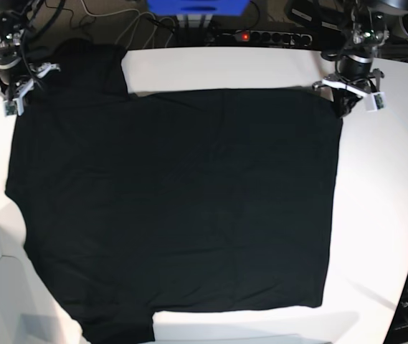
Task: Fold the T-shirt properly
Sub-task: 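Adjust both grippers' hold on the shoulder edges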
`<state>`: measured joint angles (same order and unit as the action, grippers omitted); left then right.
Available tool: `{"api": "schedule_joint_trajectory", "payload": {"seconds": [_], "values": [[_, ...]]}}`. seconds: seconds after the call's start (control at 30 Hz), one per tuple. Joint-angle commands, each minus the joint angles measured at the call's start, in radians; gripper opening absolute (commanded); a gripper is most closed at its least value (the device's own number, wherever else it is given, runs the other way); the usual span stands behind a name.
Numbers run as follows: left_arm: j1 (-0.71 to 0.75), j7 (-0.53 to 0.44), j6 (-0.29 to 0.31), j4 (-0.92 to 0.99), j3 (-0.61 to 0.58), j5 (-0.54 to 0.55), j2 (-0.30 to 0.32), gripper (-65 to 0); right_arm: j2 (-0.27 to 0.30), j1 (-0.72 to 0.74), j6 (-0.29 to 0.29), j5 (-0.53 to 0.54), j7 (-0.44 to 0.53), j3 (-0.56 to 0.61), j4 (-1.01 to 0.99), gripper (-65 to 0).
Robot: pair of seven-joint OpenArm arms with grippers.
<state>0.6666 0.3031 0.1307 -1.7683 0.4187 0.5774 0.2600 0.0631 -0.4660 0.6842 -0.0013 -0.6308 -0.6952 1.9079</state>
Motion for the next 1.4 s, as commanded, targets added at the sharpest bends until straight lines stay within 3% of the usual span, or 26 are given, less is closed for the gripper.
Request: {"api": "schedule_joint_trajectory", "payload": {"seconds": [0.0, 0.23, 0.43, 0.57, 1.2, 1.27, 1.37], "values": [[0.005, -0.023, -0.001, -0.018, 0.009, 0.003, 0.009, -65.0, 0.010, -0.004, 0.014, 0.007, 0.013, -0.007, 0.029, -65.0], [0.003, -0.023, -0.001, -0.018, 0.009, 0.003, 0.009, -65.0, 0.011, -0.006, 0.014, 0.002, -0.005, -0.007, 0.026, -64.7], [0.003, -0.023, -0.001, -0.018, 0.009, 0.003, 0.009, -65.0, 0.039, 0.086, 0.014, 0.002, -0.130, -0.031, -0.063, -40.5], [0.002, -0.023, -0.001, -0.017, 0.009, 0.003, 0.011, -65.0, 0.047, 0.117, 0.014, 0.002, -0.130, -0.045, -0.126, -31.4], [0.002, -0.023, -0.001, -0.012, 0.044, 0.003, 0.011, -65.0, 0.065, 0.160, 0.014, 0.007, -0.130, -0.025, -0.264, -32.1], [0.002, -0.023, -0.001, -0.012, 0.044, 0.003, 0.011, -65.0, 0.083, 0.158, 0.014, 0.007, -0.130, -0.002, -0.275, -36.5], [0.002, -0.023, -0.001, -0.015, 0.044, 0.003, 0.011, -65.0, 0.090, 0.154, 0.014, 0.005, -0.131, 0.021, -0.284, -49.4]]}}
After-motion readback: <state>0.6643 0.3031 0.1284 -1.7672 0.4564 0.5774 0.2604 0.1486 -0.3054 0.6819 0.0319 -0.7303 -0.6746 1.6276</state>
